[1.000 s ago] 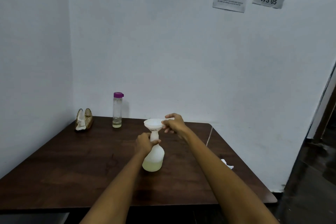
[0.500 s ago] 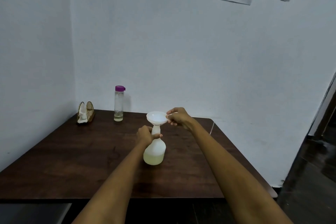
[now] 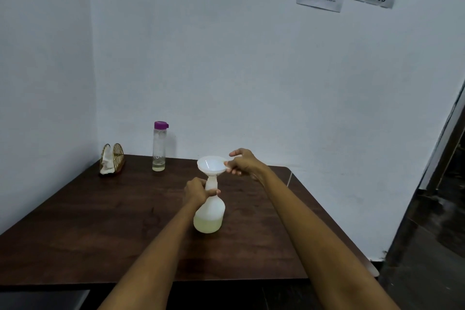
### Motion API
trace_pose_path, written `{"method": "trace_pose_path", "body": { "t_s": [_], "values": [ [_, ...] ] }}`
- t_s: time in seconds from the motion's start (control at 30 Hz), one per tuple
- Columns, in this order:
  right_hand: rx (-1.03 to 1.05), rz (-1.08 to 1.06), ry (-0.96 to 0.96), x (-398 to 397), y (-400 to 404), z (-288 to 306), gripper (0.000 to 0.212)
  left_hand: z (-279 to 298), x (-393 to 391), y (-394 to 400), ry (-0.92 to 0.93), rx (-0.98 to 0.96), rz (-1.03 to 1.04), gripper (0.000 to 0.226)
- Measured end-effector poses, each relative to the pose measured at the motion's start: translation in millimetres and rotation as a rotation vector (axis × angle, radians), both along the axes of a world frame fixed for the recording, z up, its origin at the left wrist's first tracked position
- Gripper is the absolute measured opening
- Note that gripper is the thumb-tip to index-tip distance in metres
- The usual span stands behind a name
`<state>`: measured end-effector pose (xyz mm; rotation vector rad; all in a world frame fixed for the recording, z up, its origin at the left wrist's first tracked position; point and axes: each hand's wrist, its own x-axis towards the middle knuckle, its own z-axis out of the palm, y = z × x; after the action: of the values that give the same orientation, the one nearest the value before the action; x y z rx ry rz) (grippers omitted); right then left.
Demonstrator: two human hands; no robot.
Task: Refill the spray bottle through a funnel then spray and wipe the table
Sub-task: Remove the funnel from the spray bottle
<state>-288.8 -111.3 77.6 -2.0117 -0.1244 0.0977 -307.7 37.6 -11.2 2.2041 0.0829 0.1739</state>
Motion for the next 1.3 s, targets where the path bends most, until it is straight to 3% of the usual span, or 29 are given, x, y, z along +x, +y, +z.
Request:
{"method": "trace_pose_path", "body": {
  "t_s": [0.07,0.37,0.47,0.57,0.67,0.77,0.87,0.97,1.07,1.17,1.3],
  "values": [
    [-0.071,0.019,-0.002,-1.6,2.5,0.4,0.03,0.1,-0.6,-0.1,0.005,0.0,0.01,0.045],
    [0.064,0.023,0.024,-3.4,0.9,0.6,0.026,0.4,0.2,-2.2,0.012,0.001,0.022,0.043],
    [-0.001,0.027,0.023,-5.8,-0.7,-3.2,0.025,0.1,-0.9,-2.8,0.011,-0.011,0.034,0.044],
    [0.123,0.003,0.029,-3.9,-0.1,-8.4,0.027,0.4,-0.1,-2.2,0.012,-0.009,0.029,0.045],
    [0.038,0.01,0.02,-4.7,-1.7,-10.3,0.026,-0.2,-0.6,-1.7,0.011,-0.014,0.033,0.045],
    [0.111,-0.004,0.022,-3.5,-7.2,-9.0,0.03,-2.0,0.0,-1.3,0.009,-0.002,0.026,0.043],
    [0.015,0.02,0.006,-5.0,-7.5,-7.3,0.028,-2.2,0.4,-1.6,-0.001,-0.002,0.035,0.043],
    [0.091,0.005,0.003,-5.5,-5.7,-7.1,0.03,-2.2,0.9,-2.0,-0.004,0.01,0.027,0.044],
    [0.005,0.038,-0.006,-6.9,-2.0,-5.9,0.029,-2.5,0.6,-1.4,-0.004,0.004,0.028,0.045],
    [0.088,0.036,0.002,-7.2,-0.2,0.3,0.028,-2.1,0.3,-1.2,0.001,0.014,0.018,0.045],
    [0.023,0.082,0.026,-11.0,1.8,7.5,0.024,0.8,-2.2,-1.1,-0.005,0.049,0.017,0.046]
  ]
}}
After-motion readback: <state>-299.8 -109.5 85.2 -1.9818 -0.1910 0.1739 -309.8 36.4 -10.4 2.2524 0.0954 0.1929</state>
